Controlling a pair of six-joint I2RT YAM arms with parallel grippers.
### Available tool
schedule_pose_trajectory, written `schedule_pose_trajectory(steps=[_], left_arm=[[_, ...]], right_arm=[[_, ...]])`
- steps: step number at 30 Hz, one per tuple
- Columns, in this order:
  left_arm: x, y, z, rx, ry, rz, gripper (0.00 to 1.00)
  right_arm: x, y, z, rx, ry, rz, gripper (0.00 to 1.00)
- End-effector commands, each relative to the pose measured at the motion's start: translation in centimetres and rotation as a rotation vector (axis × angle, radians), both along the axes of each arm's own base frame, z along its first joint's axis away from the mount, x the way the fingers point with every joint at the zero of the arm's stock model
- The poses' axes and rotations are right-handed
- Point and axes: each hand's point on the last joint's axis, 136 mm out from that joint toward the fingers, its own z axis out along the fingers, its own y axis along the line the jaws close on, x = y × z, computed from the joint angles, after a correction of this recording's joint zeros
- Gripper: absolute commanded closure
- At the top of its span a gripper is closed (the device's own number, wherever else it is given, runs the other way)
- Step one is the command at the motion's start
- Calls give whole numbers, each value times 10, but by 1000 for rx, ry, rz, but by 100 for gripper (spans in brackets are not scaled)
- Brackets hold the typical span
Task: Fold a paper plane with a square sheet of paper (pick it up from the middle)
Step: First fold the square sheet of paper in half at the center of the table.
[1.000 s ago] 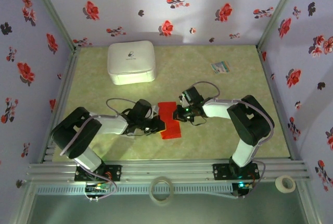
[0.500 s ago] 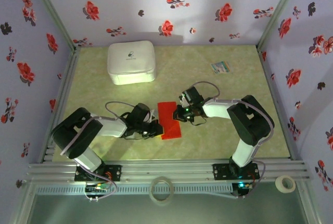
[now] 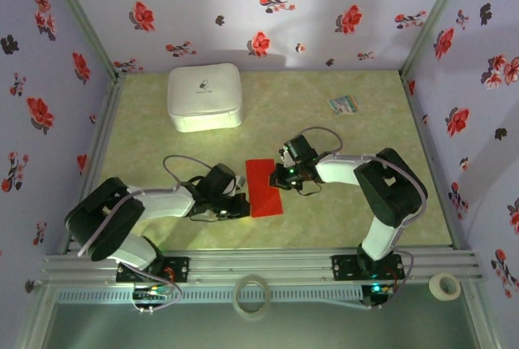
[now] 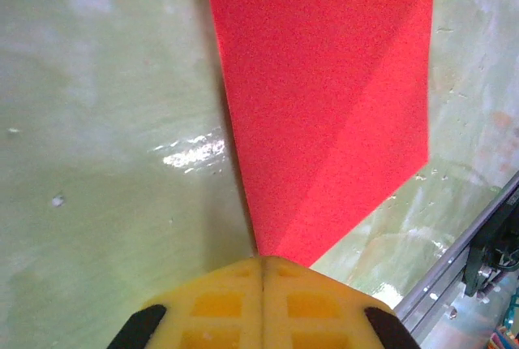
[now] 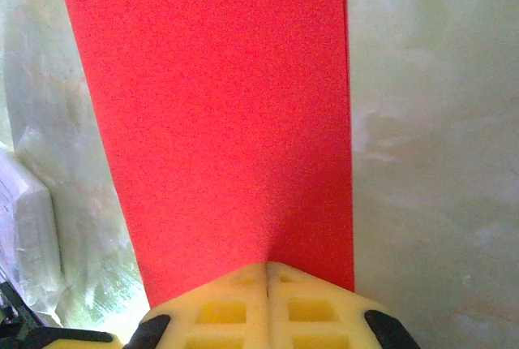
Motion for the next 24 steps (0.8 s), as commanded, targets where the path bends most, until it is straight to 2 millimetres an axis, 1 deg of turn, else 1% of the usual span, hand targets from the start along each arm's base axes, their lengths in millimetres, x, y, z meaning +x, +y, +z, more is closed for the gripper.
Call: schedule_pose_trajectory(steps=[1,3,6,8,12,16,18,24], left_arm=[[13,-8,22,-26,-62,21,97],[18,-13,29,-54,-77,33,97],[21,-24,31,-93,-67,30,97],[20,-29,27,-106,-49,18,97],[14,-29,13,-100,-8,5,97],[1,-24,-2,-73,32,-20,97],[-5,-16,-10,-52,47,-18,97],[-19,1,-21,-2,70,-27,97]], right_arm=[[-27,-40,-48,-206,123,-57,100],[-27,-39,-48,-204,124,-58,100],[-28,-40,-49,-207,126,-56,100],[-28,-40,-50,-209,128,-56,100],[-28,-40,-49,-207,127,-54,100],[-28,-39,-49,-206,129,-50,100],[-28,-39,-49,-208,127,-49,100],[-28,-40,-50,-210,127,-45,100]])
